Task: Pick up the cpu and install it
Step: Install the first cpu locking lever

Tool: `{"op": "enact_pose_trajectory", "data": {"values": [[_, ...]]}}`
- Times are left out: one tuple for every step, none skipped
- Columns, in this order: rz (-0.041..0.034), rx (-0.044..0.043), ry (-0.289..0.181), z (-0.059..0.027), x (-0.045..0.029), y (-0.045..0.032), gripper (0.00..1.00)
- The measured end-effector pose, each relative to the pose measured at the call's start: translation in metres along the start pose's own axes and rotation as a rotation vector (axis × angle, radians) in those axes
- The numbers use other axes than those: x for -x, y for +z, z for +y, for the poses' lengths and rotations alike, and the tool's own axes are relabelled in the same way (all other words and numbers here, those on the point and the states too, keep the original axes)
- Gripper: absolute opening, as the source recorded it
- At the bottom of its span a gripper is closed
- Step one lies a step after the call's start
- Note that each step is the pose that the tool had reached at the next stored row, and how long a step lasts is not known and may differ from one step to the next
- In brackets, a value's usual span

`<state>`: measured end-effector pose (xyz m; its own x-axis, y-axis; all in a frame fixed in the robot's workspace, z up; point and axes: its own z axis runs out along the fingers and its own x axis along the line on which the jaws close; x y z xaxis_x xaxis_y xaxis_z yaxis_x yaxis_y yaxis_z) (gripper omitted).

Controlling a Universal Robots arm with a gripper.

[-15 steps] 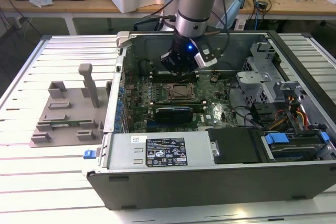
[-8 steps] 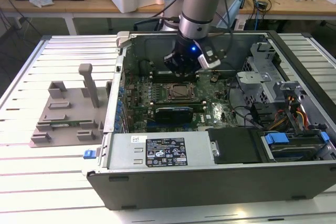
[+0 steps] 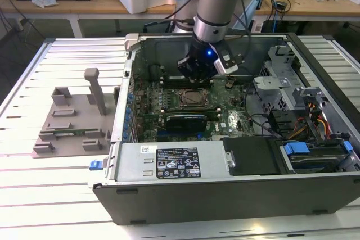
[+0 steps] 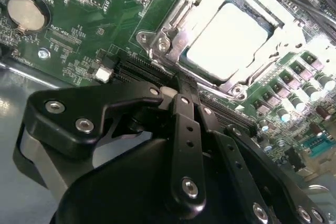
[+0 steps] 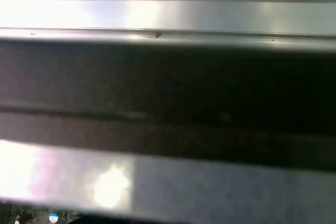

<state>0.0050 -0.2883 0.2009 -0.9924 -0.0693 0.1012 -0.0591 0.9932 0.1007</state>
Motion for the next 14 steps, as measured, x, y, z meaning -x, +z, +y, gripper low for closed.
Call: {"op": "enact_pose_trajectory", "data": {"values": [[0.0007,-0.0004,0.000,-0.0003,0.0000,-0.0001,0.11],[0.0010,-0.0010,0.000,-0.0006,-0.0001,-0.0002,0.11],[0.0012,-0.0015,0.001,-0.0007,-0.0001,-0.0003,0.11],[0.0012,-0.0018,0.000,-0.0004,0.0000,-0.0002,0.11],[0.0013,-0.0023,0.000,0.0005,0.0001,-0.0002,0.11],[0.0013,-0.0023,-0.001,0.0018,0.0004,-0.0001,0.11],[0.0009,-0.0025,-0.001,0.0021,0.0004,-0.0010,0.11],[0.0009,-0.0045,-0.001,0.0024,0.0000,-0.0041,0.11],[0.0009,-0.0066,0.000,0.0027,-0.0004,-0.0072,0.11],[0.0009,-0.0094,0.000,0.0029,-0.0006,-0.0094,0.11],[0.0011,-0.0195,0.001,0.0022,-0.0007,-0.0107,0.11],[0.0023,-0.0360,0.003,-0.0001,-0.0010,-0.0112,0.11],[0.0031,-0.0490,0.004,-0.0034,-0.0012,-0.0115,0.11],[0.0035,-0.0556,0.005,-0.0089,-0.0016,-0.0120,0.11]]}}
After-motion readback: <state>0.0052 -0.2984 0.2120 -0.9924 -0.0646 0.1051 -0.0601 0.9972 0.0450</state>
